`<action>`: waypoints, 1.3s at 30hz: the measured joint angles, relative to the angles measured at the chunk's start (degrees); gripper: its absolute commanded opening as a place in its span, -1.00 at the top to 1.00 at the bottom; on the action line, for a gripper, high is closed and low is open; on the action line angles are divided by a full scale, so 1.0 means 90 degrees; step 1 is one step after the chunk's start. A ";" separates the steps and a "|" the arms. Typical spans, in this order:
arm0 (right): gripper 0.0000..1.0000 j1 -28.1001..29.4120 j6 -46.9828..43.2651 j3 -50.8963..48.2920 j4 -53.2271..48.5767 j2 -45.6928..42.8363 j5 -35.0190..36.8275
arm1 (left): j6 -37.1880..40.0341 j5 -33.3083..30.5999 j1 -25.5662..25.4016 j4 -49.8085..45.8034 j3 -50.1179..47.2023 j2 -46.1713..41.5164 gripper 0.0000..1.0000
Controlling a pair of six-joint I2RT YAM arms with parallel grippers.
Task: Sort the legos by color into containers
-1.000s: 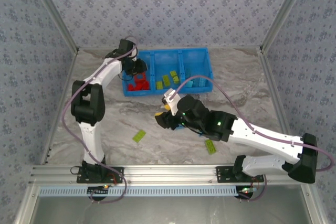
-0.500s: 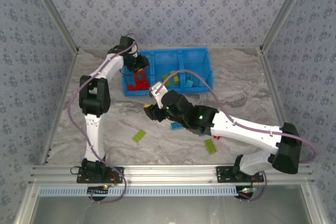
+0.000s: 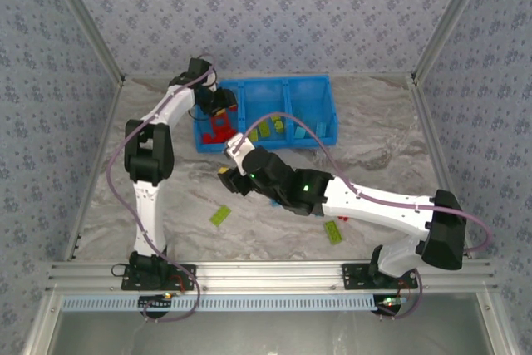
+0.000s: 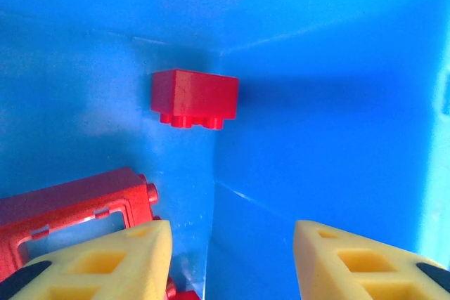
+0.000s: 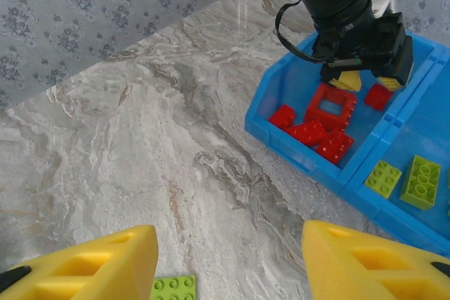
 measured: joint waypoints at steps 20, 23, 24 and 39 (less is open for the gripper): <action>-0.47 0.0568 -0.0848 -0.0165 -0.0187 0.0665 -0.1127 | -0.0323 -0.1797 0.0000 -0.0935 -0.4092 -0.6897 -0.09; -0.48 0.0491 -0.1328 -0.0520 -0.0471 0.0957 -0.1831 | -0.0265 -0.1727 0.0000 -0.1316 -0.4405 -0.7922 -0.14; -0.49 0.0469 -0.1503 -0.0590 -0.0590 0.1115 -0.1991 | -0.0260 -0.1664 0.0000 -0.1433 -0.4529 -0.8255 -0.15; -0.53 -0.0119 -0.2805 -0.0007 -0.0733 0.3157 -0.2433 | -0.0158 -0.1020 0.0000 -0.2890 -0.4872 -1.0083 -0.14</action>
